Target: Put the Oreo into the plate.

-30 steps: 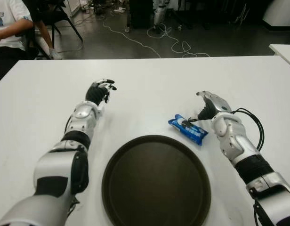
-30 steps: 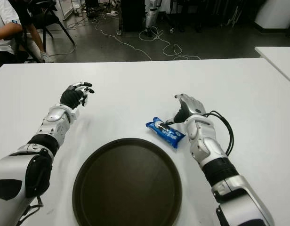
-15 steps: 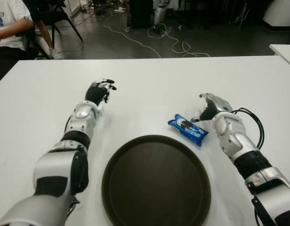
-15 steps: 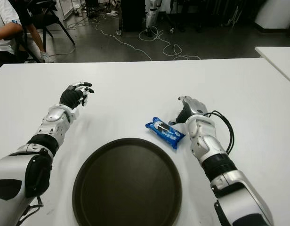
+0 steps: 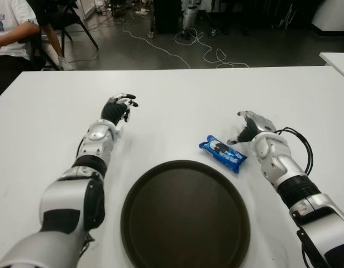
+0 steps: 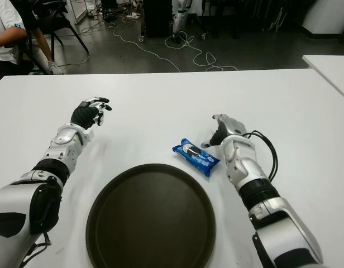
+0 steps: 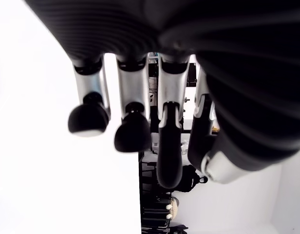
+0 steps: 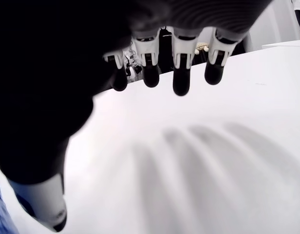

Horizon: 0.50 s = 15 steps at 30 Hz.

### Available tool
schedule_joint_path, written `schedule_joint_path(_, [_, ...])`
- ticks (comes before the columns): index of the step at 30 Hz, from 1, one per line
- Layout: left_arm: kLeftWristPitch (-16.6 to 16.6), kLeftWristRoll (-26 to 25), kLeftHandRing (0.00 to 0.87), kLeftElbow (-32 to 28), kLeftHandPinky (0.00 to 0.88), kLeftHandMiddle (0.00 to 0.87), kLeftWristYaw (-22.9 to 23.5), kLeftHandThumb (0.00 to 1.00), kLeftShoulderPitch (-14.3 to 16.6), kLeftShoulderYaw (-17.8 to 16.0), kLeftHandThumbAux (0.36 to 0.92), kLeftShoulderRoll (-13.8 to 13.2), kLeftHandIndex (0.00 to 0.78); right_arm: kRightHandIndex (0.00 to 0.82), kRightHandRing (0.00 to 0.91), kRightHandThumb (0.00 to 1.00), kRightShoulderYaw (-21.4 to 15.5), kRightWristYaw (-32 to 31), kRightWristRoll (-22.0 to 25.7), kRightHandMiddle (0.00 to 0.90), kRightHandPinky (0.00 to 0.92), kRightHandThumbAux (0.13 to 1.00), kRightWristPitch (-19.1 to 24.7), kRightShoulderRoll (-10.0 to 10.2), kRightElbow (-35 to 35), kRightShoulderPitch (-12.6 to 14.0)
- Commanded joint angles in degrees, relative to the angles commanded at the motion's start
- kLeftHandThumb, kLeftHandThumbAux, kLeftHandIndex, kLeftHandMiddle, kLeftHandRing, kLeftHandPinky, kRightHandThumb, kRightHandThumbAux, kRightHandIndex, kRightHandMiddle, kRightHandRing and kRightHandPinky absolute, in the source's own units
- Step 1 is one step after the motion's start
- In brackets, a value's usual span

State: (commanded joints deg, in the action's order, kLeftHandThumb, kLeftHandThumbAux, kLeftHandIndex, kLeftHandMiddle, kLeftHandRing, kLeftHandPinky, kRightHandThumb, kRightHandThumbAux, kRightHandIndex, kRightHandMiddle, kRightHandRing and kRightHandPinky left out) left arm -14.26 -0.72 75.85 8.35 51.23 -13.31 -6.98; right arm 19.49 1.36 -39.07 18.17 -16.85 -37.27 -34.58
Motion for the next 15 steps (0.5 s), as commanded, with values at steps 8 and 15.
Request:
schedule_joint_path(8, [0.1, 0.2, 0.788, 0.0, 0.821, 0.553, -0.6, 0.855, 0.0, 0.2, 0.661, 0.0, 0.412, 0.087, 0.1, 0.0, 0.4, -3.0, -1.7, 0.099, 0.092, 0.755, 6.3, -1.1, 8.7, 1.3])
schedule_joint_path(15, [0.0, 0.4, 0.784, 0.0, 0.818, 0.552, -0.6, 0.855, -0.1, 0.5, 0.661, -0.2, 0.412, 0.085, 0.087, 0.0, 0.7, -1.1, -1.8, 0.094, 0.073, 0.754, 6.0, -1.5, 9.9, 2.3])
